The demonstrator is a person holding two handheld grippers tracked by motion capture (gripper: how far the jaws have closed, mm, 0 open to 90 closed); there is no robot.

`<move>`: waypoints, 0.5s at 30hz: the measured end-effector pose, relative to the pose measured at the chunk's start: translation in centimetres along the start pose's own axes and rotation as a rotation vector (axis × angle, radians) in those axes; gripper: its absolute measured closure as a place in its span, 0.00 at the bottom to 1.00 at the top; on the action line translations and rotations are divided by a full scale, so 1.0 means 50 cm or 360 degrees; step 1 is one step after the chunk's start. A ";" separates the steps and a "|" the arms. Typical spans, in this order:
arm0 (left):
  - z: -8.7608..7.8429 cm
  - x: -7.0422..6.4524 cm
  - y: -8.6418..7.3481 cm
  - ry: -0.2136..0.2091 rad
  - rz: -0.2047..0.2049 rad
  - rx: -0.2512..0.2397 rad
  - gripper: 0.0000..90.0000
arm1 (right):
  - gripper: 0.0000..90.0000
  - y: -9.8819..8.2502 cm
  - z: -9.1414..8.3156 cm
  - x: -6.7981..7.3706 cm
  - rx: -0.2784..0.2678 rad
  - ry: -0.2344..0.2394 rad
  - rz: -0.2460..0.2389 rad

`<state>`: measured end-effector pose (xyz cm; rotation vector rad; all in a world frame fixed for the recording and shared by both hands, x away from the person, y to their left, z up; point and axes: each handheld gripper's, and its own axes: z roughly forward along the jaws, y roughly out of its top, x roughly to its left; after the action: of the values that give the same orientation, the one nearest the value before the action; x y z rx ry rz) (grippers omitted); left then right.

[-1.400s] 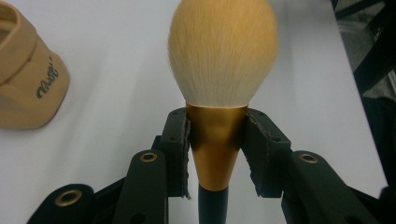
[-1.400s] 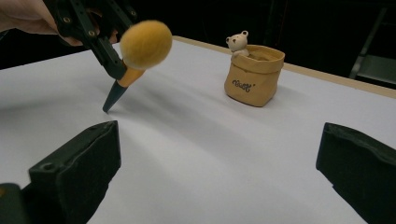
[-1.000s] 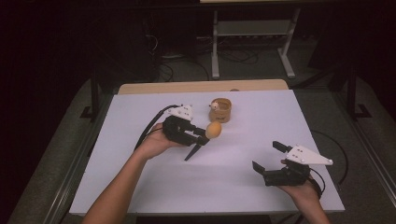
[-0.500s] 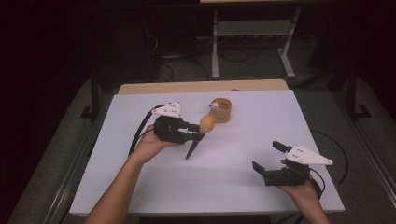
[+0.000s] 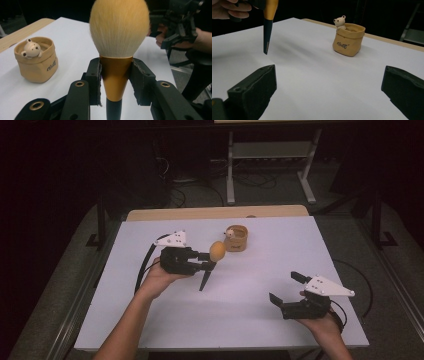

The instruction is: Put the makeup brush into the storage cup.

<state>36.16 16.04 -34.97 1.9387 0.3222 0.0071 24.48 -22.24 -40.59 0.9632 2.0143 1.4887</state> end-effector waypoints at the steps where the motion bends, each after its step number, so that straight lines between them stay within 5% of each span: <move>1: -0.001 0.000 -0.001 -0.0008 -0.0005 -0.0015 0.70 | 0.00 0.000 0.000 0.000 -0.0002 0.0000 0.0000; 15: -0.012 0.000 -0.008 -0.0023 -0.0028 -0.0073 0.70 | 0.00 0.014 0.017 0.001 -0.0024 0.0029 0.0009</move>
<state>35.99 16.72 -35.11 1.8892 0.3268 -0.0111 25.24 -21.52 -40.17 0.9538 2.0120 1.5187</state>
